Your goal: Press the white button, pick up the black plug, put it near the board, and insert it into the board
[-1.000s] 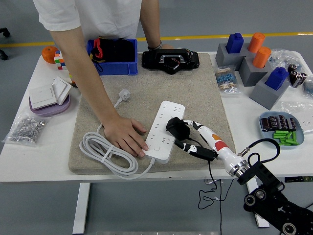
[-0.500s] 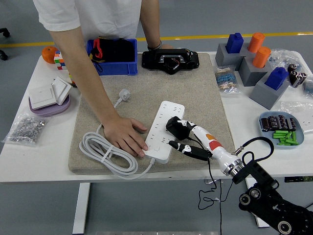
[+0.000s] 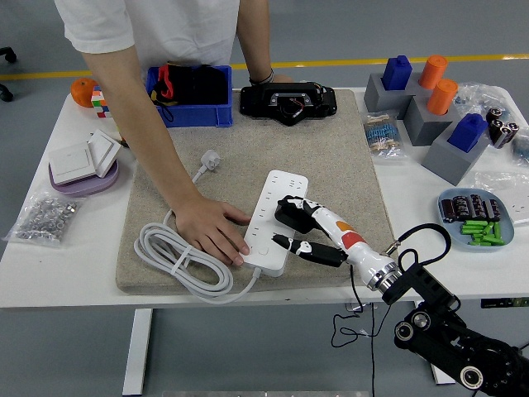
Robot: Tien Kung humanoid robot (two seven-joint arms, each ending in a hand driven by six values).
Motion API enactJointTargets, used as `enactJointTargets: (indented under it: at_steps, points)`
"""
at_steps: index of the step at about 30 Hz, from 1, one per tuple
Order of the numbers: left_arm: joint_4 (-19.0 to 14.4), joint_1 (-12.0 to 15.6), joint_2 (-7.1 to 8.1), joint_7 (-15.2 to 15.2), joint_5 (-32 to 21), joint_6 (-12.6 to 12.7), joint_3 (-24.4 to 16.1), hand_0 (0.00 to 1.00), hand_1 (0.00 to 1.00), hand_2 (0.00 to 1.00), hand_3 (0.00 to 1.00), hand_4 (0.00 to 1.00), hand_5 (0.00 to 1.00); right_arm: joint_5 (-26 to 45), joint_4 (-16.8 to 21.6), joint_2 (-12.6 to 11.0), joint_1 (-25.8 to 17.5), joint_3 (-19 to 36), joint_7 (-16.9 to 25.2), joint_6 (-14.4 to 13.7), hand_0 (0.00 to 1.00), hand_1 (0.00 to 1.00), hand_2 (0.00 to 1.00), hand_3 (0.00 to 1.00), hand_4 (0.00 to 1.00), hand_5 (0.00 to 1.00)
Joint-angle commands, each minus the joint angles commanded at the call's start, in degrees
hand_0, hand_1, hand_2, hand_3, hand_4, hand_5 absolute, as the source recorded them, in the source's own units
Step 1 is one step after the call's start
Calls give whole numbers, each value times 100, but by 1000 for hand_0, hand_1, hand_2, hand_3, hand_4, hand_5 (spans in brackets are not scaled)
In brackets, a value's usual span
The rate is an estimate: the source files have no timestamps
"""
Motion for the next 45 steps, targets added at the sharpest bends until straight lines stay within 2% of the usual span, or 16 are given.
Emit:
enactJointTargets:
  at_steps: [12,21,45]
  points:
    - [0,7,-3,-4,6,8,-37,708,664,584,682,665,272,64,-97,35,145,-153,-33,5,998,945,893,853,998,927]
    - [0,8,-6,-6,12,9,-44,708,664,584,681,666,277,153,-323,178,373,-348,-58,30,998,943,892,851,998,926]
    - [0,11,8,-5,16,14,-72,707,663,584,683,666,275,189,-373,224,675,-853,-165,62,998,939,887,847,998,912]
